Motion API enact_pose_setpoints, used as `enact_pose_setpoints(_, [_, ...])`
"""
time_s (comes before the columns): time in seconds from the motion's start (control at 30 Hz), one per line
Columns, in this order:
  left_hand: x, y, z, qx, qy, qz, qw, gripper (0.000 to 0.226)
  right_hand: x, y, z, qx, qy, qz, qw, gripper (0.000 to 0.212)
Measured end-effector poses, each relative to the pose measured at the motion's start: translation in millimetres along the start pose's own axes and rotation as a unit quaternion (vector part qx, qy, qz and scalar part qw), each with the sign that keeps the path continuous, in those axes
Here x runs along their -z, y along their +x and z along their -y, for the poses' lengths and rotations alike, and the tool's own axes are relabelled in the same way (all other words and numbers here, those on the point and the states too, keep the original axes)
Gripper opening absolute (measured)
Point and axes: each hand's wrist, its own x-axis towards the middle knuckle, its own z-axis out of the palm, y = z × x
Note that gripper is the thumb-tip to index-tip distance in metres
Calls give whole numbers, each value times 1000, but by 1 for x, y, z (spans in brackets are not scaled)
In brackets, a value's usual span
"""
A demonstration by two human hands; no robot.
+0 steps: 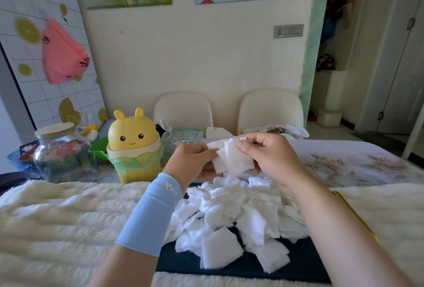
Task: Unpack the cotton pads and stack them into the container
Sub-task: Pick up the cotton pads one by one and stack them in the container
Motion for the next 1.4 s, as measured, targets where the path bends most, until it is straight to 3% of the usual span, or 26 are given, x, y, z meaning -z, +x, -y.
enact_pose_setpoints(0.1, [-2, -4, -2, 15, -46, 38, 998, 16, -1, 0, -1, -26, 23, -28, 999, 15])
enact_pose_setpoints(0.27, [-5, -4, -1, 18, -61, 28, 998, 18, 1, -1, 9, -45, 107, -29, 993, 19])
enact_pose_setpoints(0.6, [-10, -6, -3, 8, -43, 86, 995, 33, -3, 0, 6, -5, -35, -54, 998, 12])
enact_pose_setpoints(0.7, [-8, -6, 0, 7, -47, 63, 997, 19, -1, 2, 2, 2, -49, -67, 997, 13])
enact_pose_setpoints(0.83, [-5, -2, 1, 30, -78, 13, 996, 18, 11, 1, 9, -1, -22, -104, 994, 11])
enact_pose_setpoints(0.97, [-4, -3, 0, 20, -41, 3, 999, 15, 20, -4, 21, 11, 40, 2, 999, 16])
enact_pose_setpoints(1.07, [-6, -6, -2, 11, -15, 40, 999, 16, 17, -6, 23, 1, 4, 61, 998, 21])
enact_pose_setpoints(1.23, [-9, -11, -7, 9, -11, 91, 996, 22, 7, -3, 17, 36, -68, 31, 997, 22])
enact_pose_setpoints(1.4, [-9, -12, -10, 14, -18, 92, 995, 28, 3, -3, 14, 38, -74, 10, 996, 18])
